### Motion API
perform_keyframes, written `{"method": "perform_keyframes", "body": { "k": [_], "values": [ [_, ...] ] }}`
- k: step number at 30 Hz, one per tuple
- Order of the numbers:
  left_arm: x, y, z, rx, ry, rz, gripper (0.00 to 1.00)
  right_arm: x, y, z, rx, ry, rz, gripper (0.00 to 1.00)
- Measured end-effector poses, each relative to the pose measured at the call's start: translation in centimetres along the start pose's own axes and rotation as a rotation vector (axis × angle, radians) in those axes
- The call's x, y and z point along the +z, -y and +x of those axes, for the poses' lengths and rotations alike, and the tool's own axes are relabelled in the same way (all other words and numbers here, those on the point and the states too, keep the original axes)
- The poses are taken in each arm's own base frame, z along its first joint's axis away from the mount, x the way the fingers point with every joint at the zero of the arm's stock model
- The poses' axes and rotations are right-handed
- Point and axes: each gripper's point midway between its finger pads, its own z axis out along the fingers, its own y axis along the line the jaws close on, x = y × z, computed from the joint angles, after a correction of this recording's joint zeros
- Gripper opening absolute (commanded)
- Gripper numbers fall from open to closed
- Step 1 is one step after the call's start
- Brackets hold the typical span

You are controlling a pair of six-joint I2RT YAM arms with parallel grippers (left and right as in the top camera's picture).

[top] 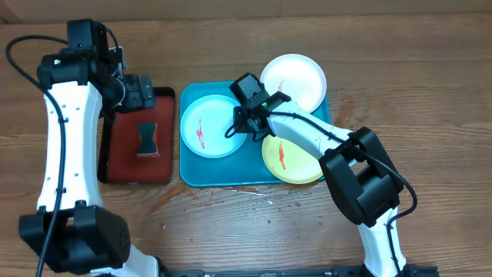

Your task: Clean dirty plates on tray and stack at the side

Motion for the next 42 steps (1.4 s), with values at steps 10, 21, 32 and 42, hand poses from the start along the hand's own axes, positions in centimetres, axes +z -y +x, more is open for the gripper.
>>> {"method": "perform_keyframes", "body": {
  "k": [10,21,32,42],
  "values": [
    [6.7,-1.4,1.5,0.009,-0.192,-0.081,0.61,0.0,0.0,0.0,0.002,-0.002,-0.003,0.04],
    [11.2,-1.9,4.5,0.034,-0.387,-0.100,0.55,0.0,0.0,0.0,0.009,-0.001,-0.003,0.04],
    [14.9,-2.5,4.4,0.050,-0.313,-0.121,0.35,0.0,0.0,0.0,0.009,-0.001,-0.004,0.04],
    [17.1,-2.4,6.1,0.061,-0.320,-0.101,0.25,0.0,0.0,-0.1,0.009,0.000,-0.004,0.04]
  ]
}}
